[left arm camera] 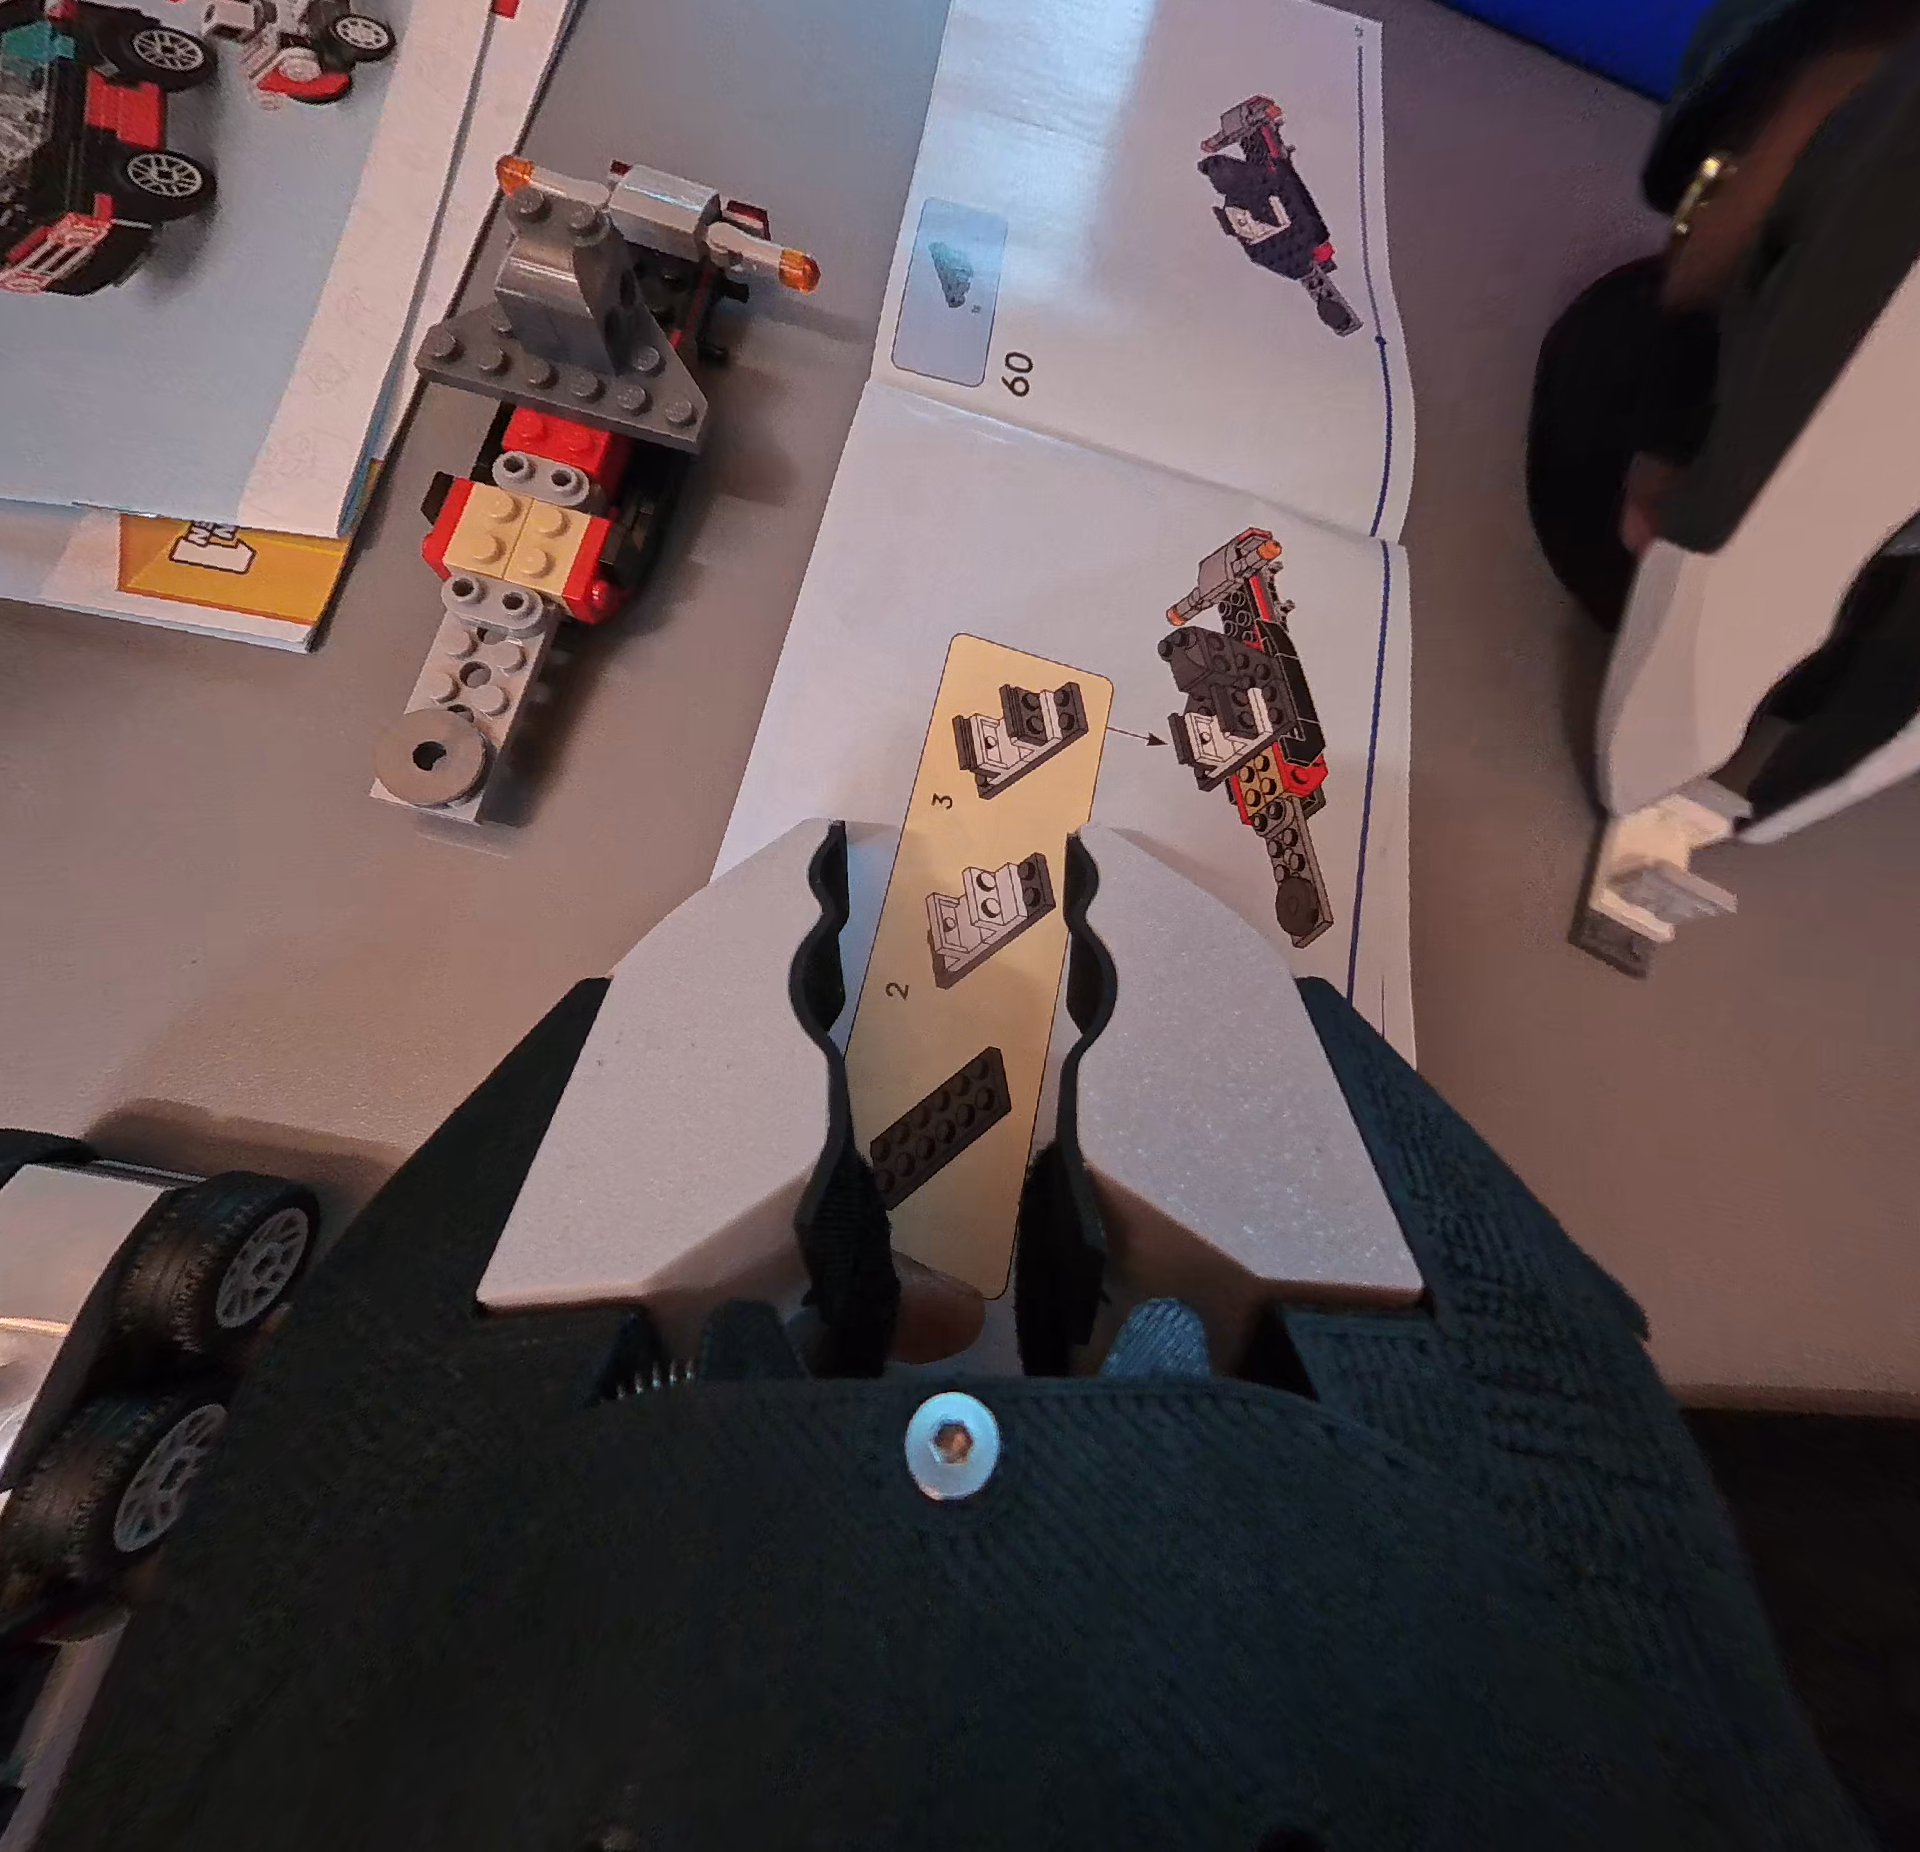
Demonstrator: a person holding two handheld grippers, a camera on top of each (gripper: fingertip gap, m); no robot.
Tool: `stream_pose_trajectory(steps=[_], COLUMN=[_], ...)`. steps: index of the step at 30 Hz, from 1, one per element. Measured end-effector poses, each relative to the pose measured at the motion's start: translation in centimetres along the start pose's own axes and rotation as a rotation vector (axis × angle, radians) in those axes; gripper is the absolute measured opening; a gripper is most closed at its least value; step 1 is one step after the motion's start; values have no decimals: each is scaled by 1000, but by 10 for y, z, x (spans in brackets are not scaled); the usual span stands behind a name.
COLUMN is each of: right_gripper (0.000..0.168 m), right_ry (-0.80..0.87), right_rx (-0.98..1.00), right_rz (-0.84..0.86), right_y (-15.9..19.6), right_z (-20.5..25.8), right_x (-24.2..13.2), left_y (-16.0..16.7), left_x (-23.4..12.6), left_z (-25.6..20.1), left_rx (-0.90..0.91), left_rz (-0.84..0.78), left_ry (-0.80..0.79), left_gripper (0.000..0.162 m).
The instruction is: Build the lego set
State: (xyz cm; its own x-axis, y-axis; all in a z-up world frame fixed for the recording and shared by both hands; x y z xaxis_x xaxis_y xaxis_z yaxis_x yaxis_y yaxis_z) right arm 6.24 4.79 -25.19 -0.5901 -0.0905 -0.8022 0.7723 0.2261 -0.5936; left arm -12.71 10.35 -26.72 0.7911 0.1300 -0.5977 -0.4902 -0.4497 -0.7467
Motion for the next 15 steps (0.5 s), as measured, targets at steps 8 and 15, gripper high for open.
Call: stream_pose_trajectory(steps=[8, 15], right_gripper=[32, 27], right_ry=[-48, -64], right_rx=[-54, -566], right_rz=[-42, -97], right_y=[-3, -16], right_z=[11, 11], right_x=[-10, -8], left_y=[0, 0], left_x=[0, -1], left_z=[1, 0], left_rx=[-5, -6], left_rz=[-2, -2], left_ry=[4, 5], left_gripper=[40, 40])
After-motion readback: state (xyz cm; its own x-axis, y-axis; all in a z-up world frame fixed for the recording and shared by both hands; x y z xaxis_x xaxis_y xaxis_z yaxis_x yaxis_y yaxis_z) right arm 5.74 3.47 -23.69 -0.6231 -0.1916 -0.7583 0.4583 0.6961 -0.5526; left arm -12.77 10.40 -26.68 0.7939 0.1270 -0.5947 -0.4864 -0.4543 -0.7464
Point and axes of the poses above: each gripper's, where its closed fingertips meet, x out along the fingers, y out of its underside, z = x × y across the jaws, the point moved 9 cm from there along -x, back along the fingers, and after that the axes turned 12 degrees about y, right-handed, at the moved point
